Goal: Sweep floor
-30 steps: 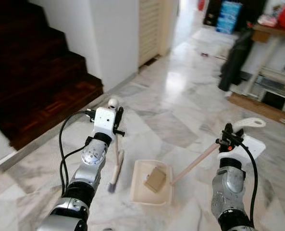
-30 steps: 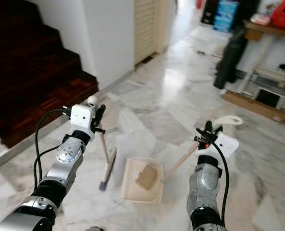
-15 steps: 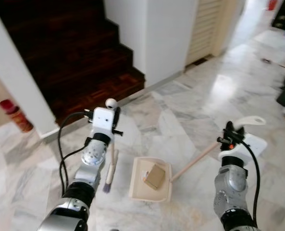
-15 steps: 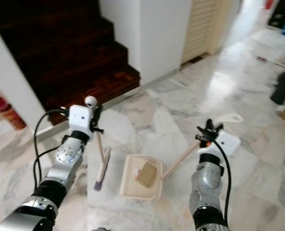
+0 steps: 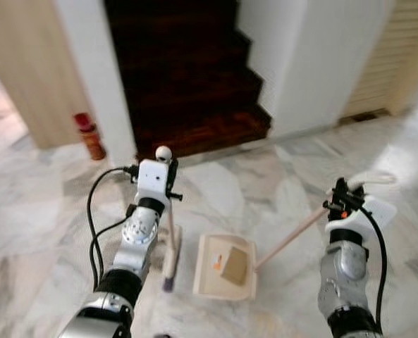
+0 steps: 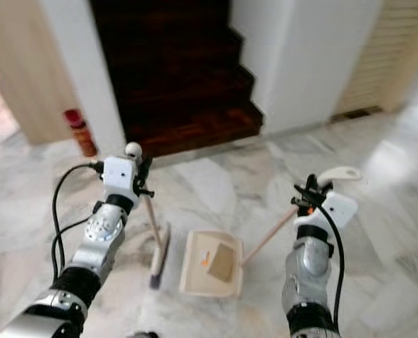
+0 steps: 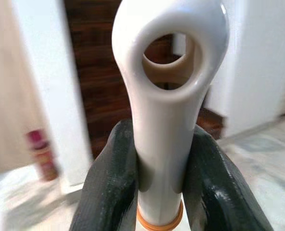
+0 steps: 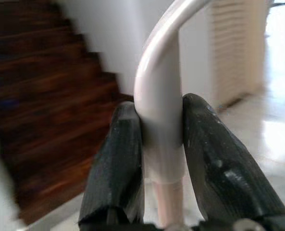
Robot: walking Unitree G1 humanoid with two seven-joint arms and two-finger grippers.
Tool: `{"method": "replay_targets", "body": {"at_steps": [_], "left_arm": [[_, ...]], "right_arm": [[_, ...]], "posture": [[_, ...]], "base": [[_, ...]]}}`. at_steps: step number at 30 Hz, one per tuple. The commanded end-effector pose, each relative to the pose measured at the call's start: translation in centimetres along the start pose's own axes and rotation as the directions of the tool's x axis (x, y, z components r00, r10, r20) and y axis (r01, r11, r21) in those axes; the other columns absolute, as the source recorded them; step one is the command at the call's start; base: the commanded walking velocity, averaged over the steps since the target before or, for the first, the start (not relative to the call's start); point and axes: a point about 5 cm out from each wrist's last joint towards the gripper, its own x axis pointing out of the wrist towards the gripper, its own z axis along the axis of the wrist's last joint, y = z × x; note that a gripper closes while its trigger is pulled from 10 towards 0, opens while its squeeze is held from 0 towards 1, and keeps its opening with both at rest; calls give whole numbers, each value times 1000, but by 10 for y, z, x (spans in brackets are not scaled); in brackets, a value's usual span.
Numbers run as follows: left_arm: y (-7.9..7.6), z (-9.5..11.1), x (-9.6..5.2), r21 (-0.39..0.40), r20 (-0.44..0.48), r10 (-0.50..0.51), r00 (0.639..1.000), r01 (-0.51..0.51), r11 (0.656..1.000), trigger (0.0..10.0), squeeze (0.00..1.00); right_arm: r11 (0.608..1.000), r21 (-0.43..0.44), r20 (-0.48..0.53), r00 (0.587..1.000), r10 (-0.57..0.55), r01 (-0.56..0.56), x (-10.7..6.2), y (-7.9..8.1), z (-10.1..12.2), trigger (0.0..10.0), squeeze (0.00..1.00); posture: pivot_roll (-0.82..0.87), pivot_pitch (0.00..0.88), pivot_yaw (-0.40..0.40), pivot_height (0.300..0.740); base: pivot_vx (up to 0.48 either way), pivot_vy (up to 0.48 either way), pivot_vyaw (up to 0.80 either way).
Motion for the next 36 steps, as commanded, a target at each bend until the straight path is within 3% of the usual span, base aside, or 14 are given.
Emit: {"method": "replay_targets", "body": {"at_steps": [1,11,16,22,36], "left_arm": [[-1,13,5,16,64,-5,998,4,1000,10000,0],[-1,13,6,15,52,-6,999,5,1000,10000,0],[0,14,5,11,58,-5,998,4,1000,10000,0],[3,13,5,-5,40,7,999,-7,1000,10000,0],[2,14,4,-7,36,12,999,-11,1000,10000,0]], "right_arm": [[999,20,47,999,-26,25,5,-5,10,10000,0],[999,34,40,999,2,-3,9,-3,14,10000,0],[996,82,51,998,-28,24,7,-4,15,10000,0],[997,77,37,999,-19,16,6,-3,14,10000,0],[997,83,34,999,-7,4,7,-3,16,10000,0]], "posture": [[87,0,-69,740],[76,0,-60,740],[81,0,-56,740],[81,7,-56,740],[79,34,-63,740]], "base": [[0,0,788],[0,0,761],[0,0,0],[0,0,0],[0,368,0]]}}
